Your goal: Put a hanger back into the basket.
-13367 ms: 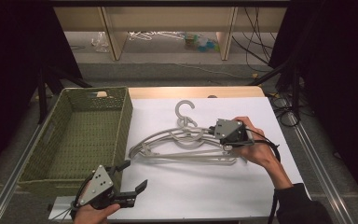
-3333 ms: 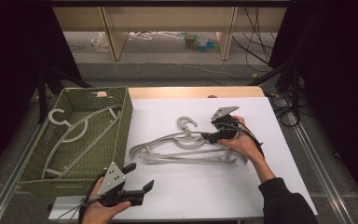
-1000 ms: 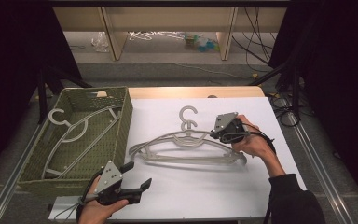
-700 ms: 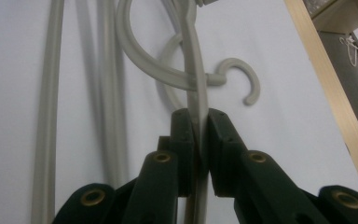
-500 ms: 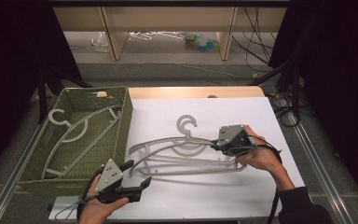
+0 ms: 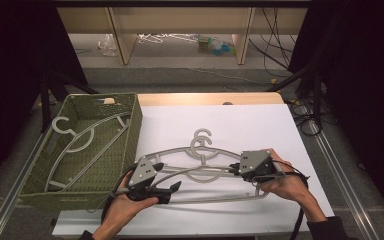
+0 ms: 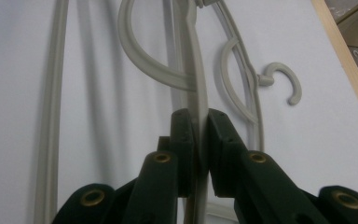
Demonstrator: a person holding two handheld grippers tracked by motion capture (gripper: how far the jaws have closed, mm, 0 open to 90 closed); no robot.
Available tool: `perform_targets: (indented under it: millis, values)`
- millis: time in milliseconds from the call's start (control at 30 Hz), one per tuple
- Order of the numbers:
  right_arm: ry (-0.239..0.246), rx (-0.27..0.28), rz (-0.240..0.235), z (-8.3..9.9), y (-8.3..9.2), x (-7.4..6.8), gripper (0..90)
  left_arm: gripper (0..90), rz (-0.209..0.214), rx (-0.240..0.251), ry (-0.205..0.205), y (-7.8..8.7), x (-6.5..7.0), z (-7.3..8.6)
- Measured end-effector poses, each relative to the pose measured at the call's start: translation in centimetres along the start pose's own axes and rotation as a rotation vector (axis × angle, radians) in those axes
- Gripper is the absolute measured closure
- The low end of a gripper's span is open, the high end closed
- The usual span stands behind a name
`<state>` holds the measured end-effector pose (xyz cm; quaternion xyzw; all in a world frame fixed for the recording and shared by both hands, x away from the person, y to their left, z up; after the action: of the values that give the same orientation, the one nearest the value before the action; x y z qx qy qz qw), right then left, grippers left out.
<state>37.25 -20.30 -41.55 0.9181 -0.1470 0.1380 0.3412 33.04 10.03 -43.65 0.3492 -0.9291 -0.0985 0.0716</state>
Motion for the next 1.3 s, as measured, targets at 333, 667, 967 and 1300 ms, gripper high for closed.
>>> perform_targets:
  millis: [333,667,967,1300]
  values:
    - [0.022,0.025,-0.02,-0.8,0.2,-1.1,82.1,31.2,0.076,-0.047,0.007,-2.5,0.4,-0.3]
    - [0.068,0.044,-0.024,-1.6,0.2,-1.5,82.1,38.8,0.114,-0.066,-0.013,-3.3,0.6,-0.6]
    - [0.09,0.049,-0.031,-2.0,0.2,-1.8,82.1,59.8,0.196,-0.077,-0.033,-4.3,1.2,-0.6]
    - [0.111,0.049,-0.035,-2.0,0.1,-2.0,82.0,72.5,0.265,-0.084,-0.079,-4.4,1.4,-0.8]
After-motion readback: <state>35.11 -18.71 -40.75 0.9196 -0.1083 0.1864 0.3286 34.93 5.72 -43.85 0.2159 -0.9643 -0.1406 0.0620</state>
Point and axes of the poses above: each handheld gripper's, and its own axes: y roughly backward along the jaws, z roughly out of its underside, x roughly to its right, the point moved 2 cm from there along -y, roughly forward along the jaws, and after that the axes turned 14 degrees about x, right-handed, at the moved point
